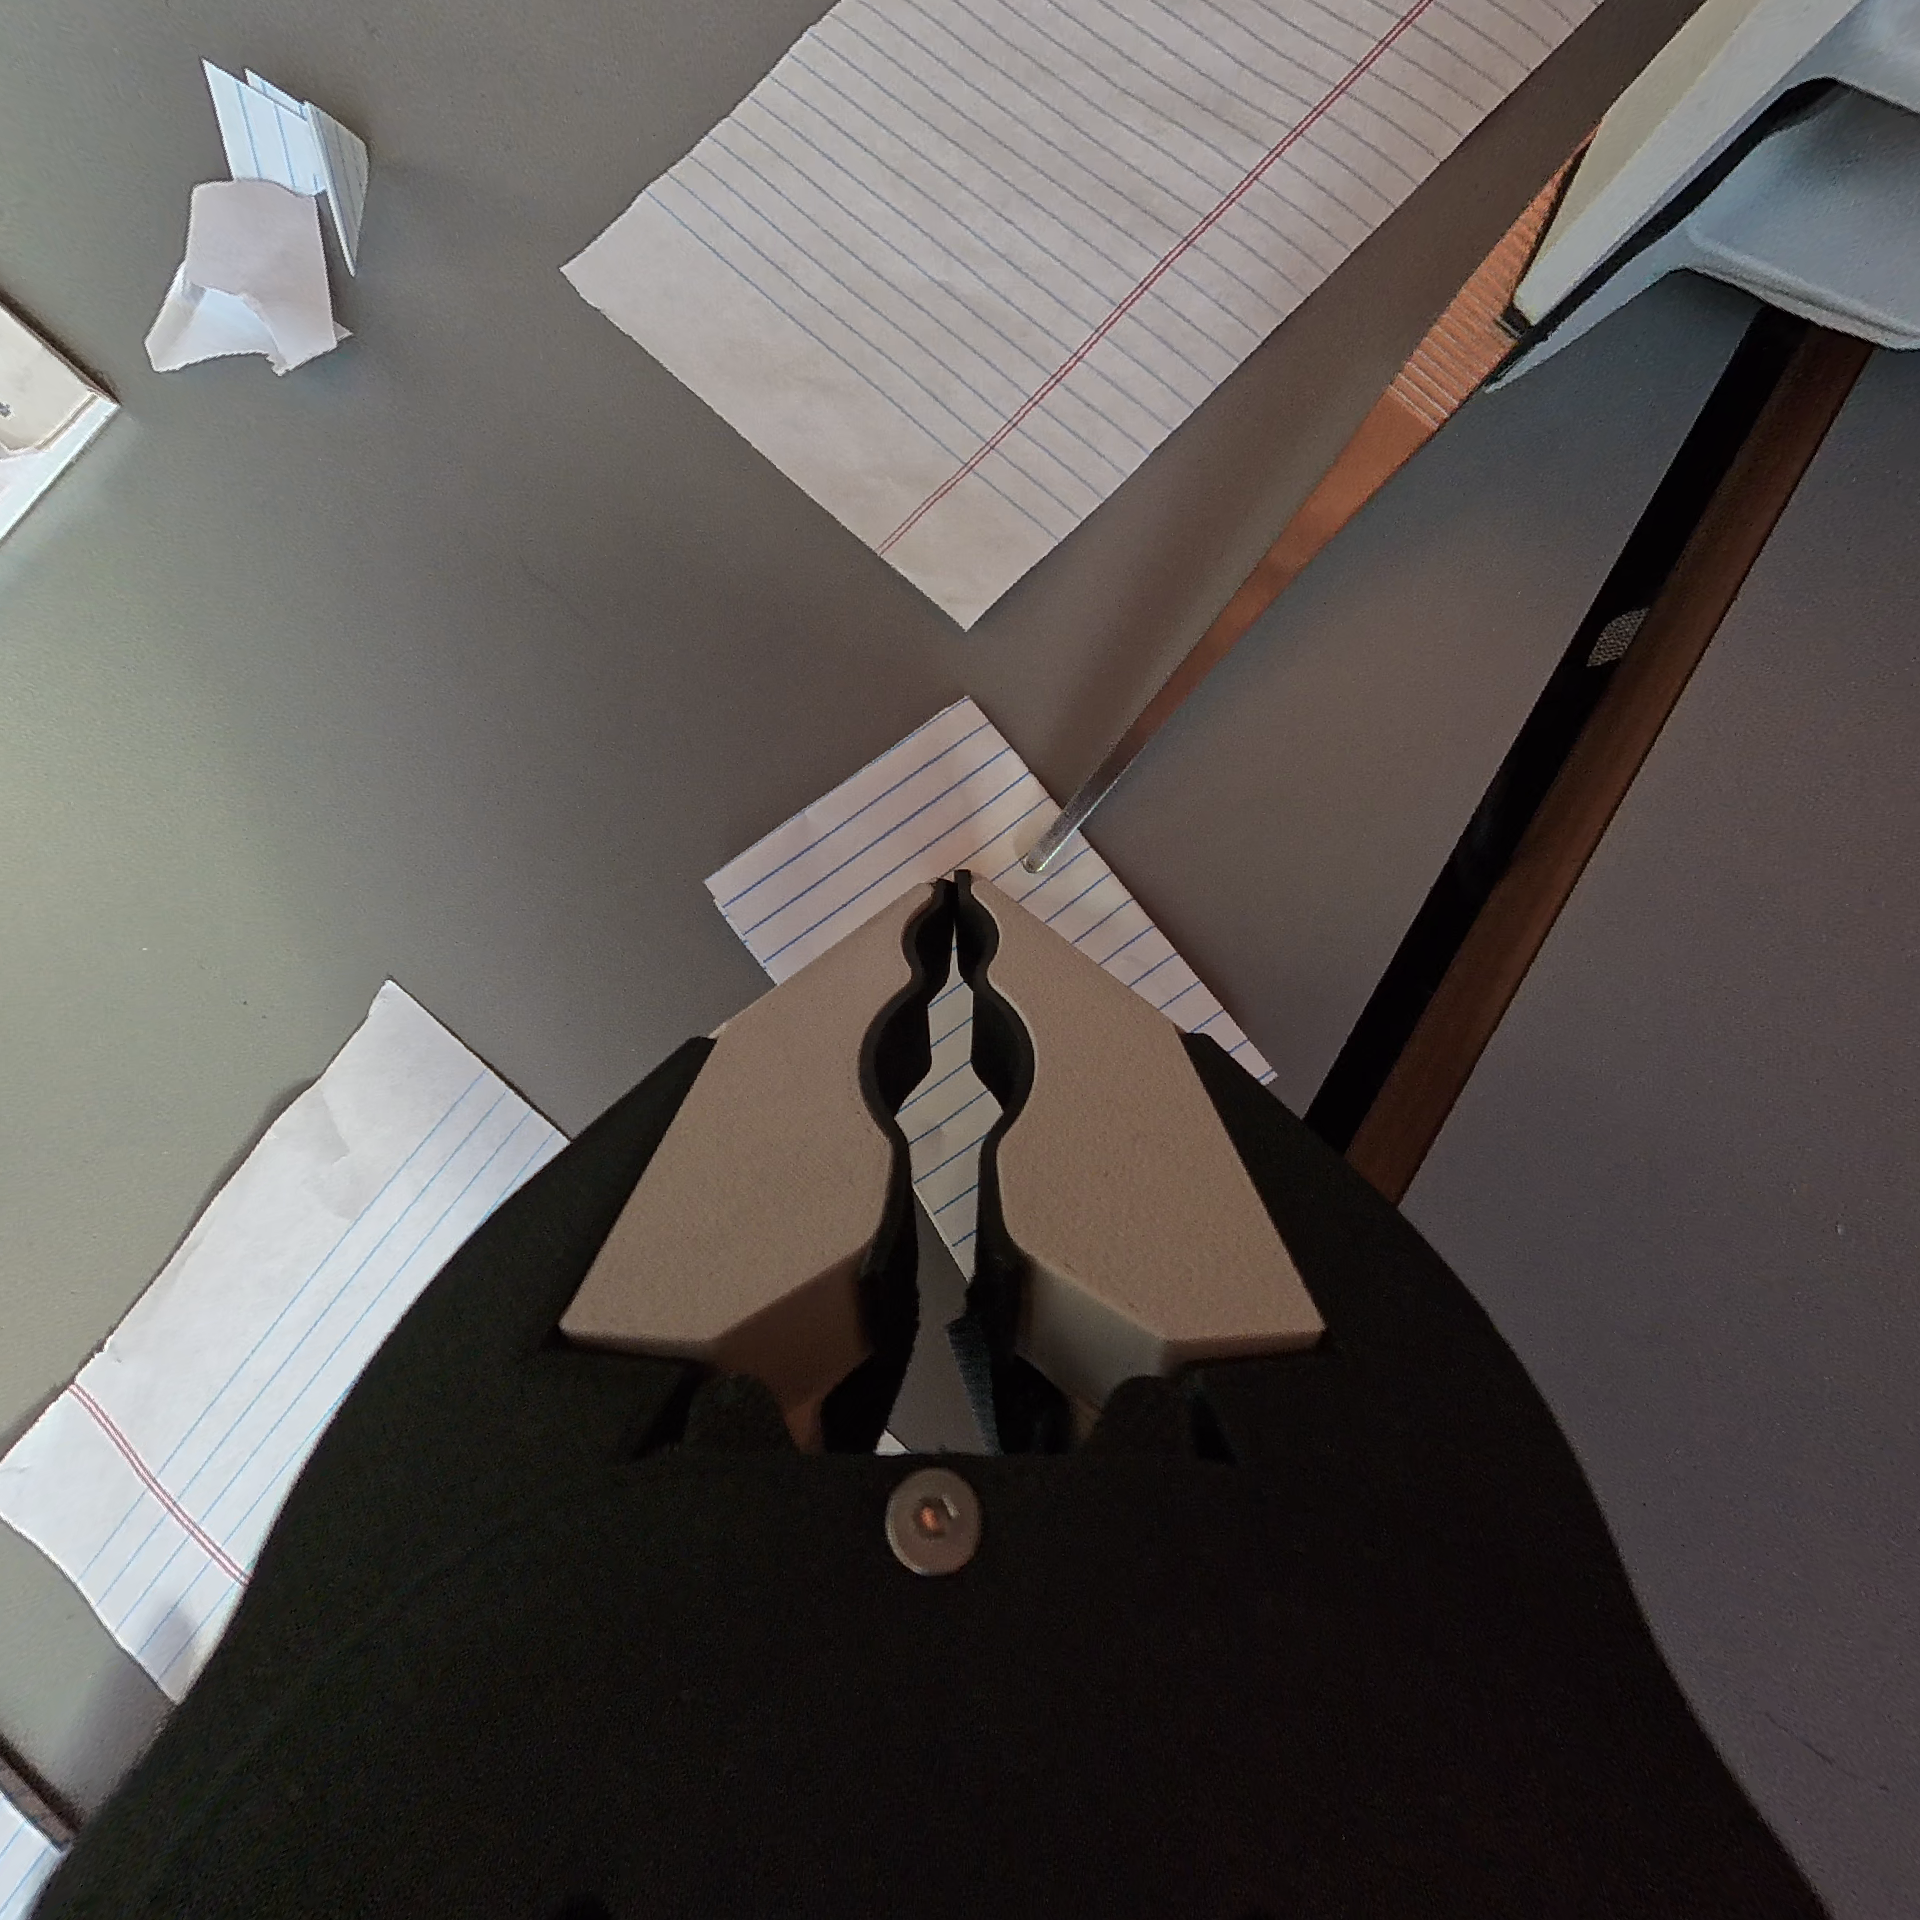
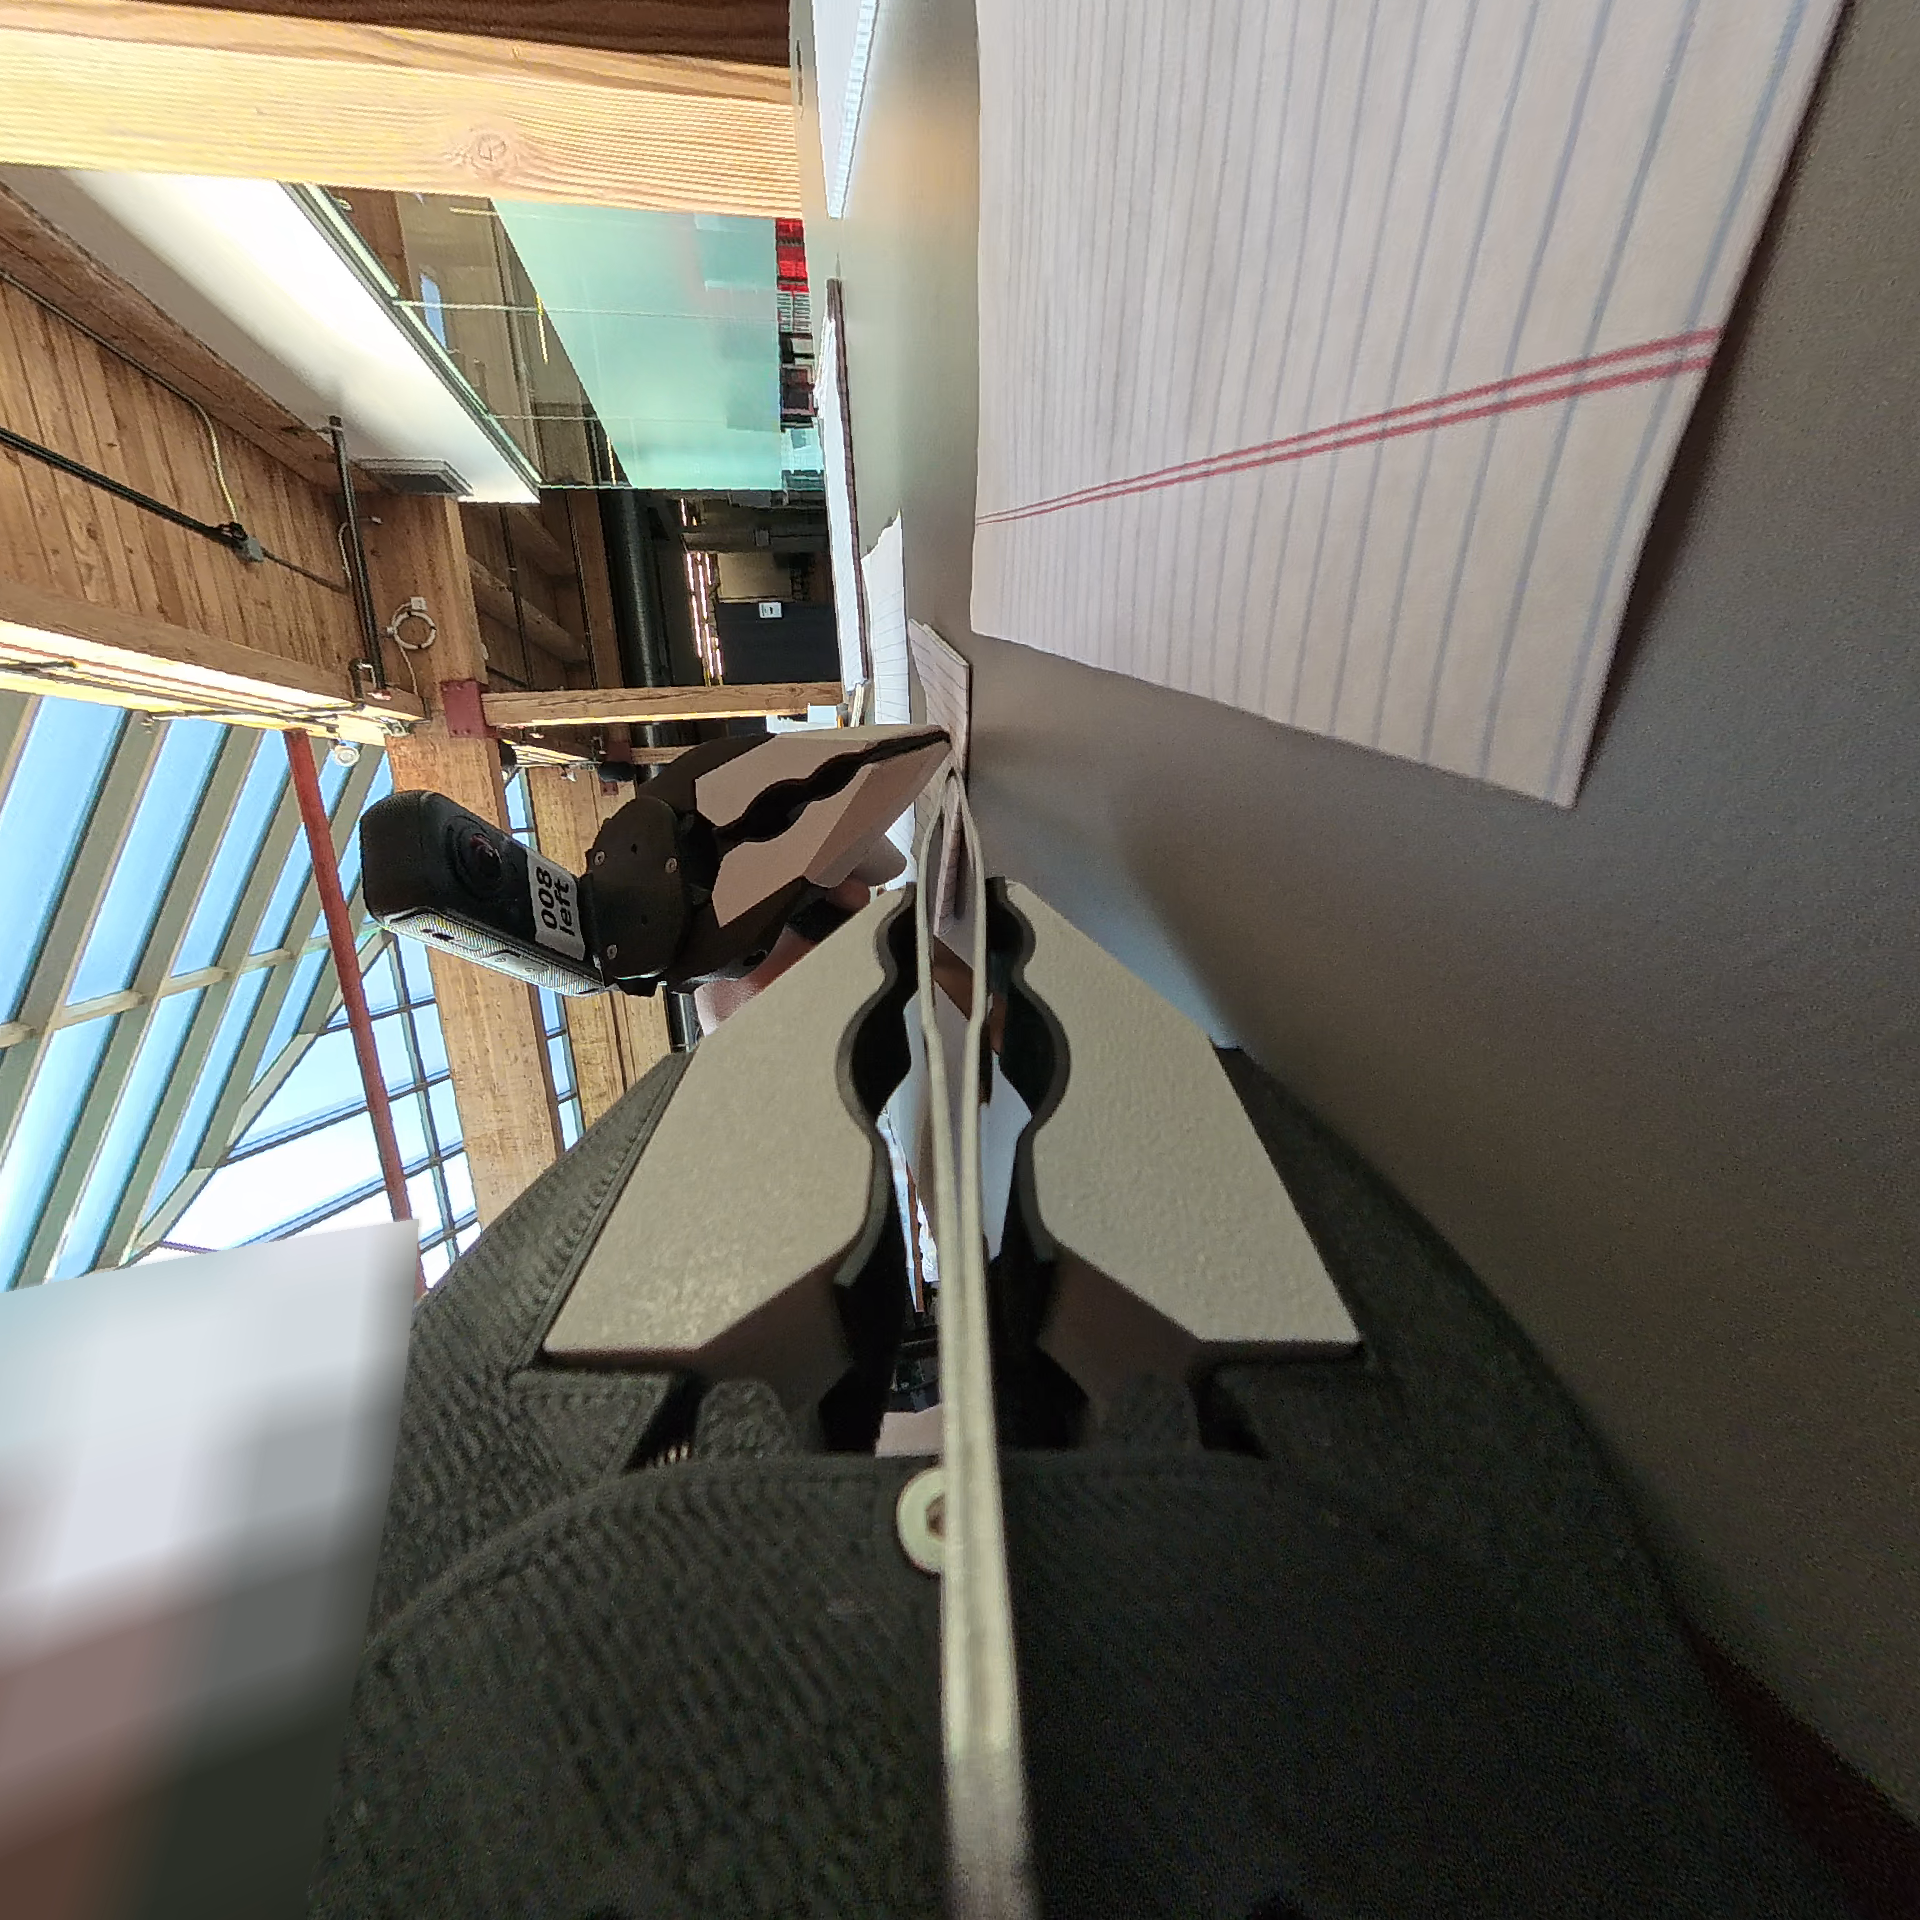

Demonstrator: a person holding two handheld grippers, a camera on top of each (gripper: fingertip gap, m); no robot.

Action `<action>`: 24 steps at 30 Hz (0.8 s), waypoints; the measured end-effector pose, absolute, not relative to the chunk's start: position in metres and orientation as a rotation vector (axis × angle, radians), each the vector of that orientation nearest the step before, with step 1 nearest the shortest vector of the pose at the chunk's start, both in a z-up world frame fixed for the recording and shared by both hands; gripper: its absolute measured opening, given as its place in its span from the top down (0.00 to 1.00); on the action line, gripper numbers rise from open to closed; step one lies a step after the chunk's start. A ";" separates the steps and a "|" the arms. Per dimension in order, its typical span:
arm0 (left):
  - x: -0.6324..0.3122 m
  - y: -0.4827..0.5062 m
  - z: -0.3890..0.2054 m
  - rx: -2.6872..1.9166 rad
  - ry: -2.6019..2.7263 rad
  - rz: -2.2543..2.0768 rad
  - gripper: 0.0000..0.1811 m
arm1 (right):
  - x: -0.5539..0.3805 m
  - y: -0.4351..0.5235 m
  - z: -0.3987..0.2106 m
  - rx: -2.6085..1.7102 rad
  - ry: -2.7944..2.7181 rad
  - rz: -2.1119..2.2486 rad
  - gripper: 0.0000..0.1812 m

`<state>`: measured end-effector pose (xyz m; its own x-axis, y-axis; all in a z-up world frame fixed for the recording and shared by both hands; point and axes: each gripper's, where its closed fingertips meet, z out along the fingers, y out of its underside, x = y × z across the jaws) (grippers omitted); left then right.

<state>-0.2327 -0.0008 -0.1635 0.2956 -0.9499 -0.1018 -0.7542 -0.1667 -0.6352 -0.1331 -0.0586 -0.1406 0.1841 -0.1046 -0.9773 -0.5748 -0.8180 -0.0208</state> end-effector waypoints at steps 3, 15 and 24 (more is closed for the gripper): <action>-0.233 -0.001 -0.164 -1.980 1.514 -0.426 1.00 | -0.135 -0.061 -0.141 -2.090 0.643 1.676 0.94; -0.233 -0.001 -0.164 -1.974 1.508 -0.416 1.00 | -0.136 -0.071 -0.141 -2.096 0.635 1.669 0.94; -0.232 -0.001 -0.164 -1.969 1.510 -0.403 1.00 | -0.138 -0.074 -0.139 -2.107 0.606 1.657 0.94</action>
<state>-0.2322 -0.0010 -0.1636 0.3004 -0.9455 -0.1253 -0.7572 -0.1566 -0.6341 -0.1385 -0.0736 -0.1391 0.2070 -0.0937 -0.9738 -0.5565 -0.8299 -0.0385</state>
